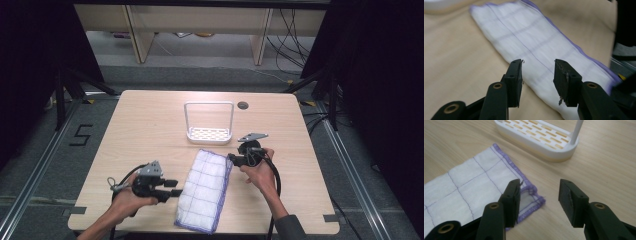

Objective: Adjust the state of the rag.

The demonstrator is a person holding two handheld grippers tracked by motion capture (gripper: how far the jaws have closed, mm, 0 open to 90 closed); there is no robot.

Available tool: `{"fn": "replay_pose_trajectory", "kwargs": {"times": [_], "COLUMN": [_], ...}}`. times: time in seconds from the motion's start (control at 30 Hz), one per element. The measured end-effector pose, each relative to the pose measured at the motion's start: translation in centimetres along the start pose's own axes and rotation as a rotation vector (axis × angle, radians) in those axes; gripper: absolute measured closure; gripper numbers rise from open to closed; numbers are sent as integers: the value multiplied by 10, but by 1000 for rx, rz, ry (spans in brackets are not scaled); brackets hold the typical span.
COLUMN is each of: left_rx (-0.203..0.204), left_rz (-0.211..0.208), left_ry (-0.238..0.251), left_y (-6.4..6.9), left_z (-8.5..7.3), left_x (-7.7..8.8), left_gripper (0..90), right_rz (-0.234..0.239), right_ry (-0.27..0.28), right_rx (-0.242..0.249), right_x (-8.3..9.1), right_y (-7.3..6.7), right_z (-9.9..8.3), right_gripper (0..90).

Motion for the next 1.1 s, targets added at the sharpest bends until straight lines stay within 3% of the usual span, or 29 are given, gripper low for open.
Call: {"fn": "replay_pose_trajectory", "kwargs": {"times": [0.07,0.1,0.17,0.2,0.27,0.3,0.37,0.6,0.73,0.83,1.1], "left_rx": [10,7,18,15,-1,8,15,41,58,57,72], "left_rz": [25,40,43,58,82,90,93,97,95,83,91], "left_ry": [-1,0,-11,1,-24,-13,-36,-66,-60,-73,-90], "left_y": [-14,-18,-29,-31,-40,-41,-47,-60,-63,-63,-71], "left_z": [10,13,21,23,29,30,32,35,36,37,41], "left_x": [-11,-15,-25,-29,-40,-44,-56,-76,-82,-86,-98], "left_gripper": [570,570,566,562,556,550,543,549,544,532,515], "right_rz": [-4,-7,-22,-19,-26,-30,-28,-43,-49,-56,-39], "right_ry": [-7,-7,-15,-23,-39,-41,-35,-82,-110,-128,-131], "right_rx": [-11,14,-5,-11,-40,-38,-47,-69,-33,-43,-46], "right_x": [-5,-8,-12,-16,-20,-22,-26,-32,-33,-30,-30], "right_y": [-5,-5,-8,-9,-11,-11,-11,-12,-6,-2,1], "right_z": [1,1,1,1,0,0,0,-3,-7,-11,-16], "right_gripper": [510,506,496,489,487,482,474,481,500,520,558]}}
Point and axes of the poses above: each handheld gripper's, and its own axes: x roughly backward along the jaws, z roughly out of its top, y roughly to its right, the point moved 3 cm from there along -x, roughly forward along the jaws, and after that the axes turned 14 degrees about y, right-handed, at the moved point
